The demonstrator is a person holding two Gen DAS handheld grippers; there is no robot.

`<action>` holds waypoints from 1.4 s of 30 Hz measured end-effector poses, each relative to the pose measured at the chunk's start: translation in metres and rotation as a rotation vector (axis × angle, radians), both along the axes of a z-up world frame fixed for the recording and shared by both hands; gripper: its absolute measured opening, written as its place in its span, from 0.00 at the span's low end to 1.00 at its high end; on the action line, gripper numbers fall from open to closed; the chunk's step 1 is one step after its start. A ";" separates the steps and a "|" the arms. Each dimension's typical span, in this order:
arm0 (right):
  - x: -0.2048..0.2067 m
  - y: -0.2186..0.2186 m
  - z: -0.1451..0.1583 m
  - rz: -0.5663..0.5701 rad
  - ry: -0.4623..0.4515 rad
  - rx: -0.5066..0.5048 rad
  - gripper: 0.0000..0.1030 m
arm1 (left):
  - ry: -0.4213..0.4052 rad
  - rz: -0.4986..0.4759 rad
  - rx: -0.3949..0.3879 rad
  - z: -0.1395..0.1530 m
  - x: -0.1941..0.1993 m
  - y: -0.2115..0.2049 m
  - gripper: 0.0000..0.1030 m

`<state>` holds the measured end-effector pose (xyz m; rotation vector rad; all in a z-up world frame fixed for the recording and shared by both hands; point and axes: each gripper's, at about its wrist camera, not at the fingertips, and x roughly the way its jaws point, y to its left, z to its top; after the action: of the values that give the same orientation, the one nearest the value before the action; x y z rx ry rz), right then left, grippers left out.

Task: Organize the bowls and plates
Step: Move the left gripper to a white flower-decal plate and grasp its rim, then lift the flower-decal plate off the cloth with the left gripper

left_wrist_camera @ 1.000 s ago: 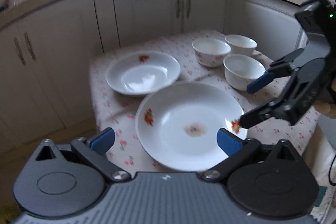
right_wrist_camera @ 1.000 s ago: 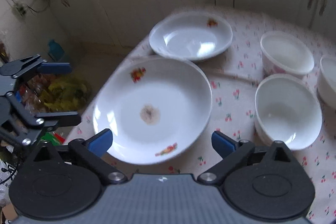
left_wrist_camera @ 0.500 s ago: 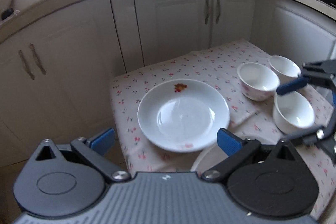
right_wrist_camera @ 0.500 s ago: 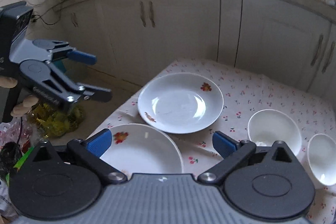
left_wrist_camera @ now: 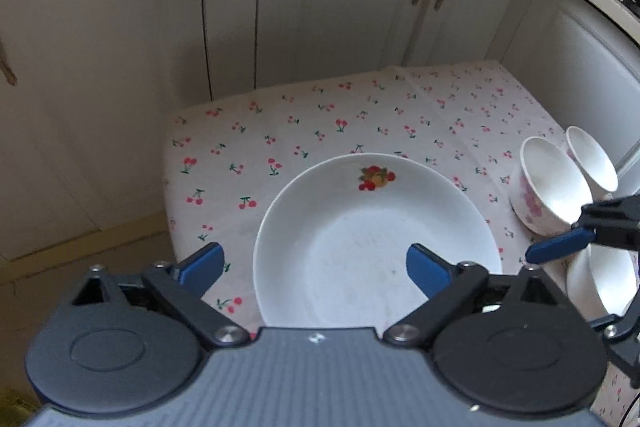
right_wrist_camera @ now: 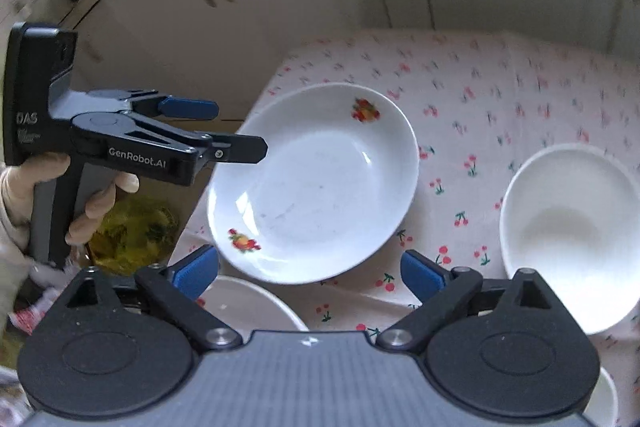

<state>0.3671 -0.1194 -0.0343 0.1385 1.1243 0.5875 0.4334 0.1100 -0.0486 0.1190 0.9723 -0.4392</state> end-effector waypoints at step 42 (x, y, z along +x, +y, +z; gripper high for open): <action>0.043 0.002 -0.034 -0.213 0.065 -0.079 0.36 | 0.156 0.001 -0.001 -0.026 0.032 0.006 0.47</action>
<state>0.4102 -0.1174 -0.0686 0.2075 1.1772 0.3505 0.4656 0.1159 -0.0749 0.0838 1.1255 -0.4530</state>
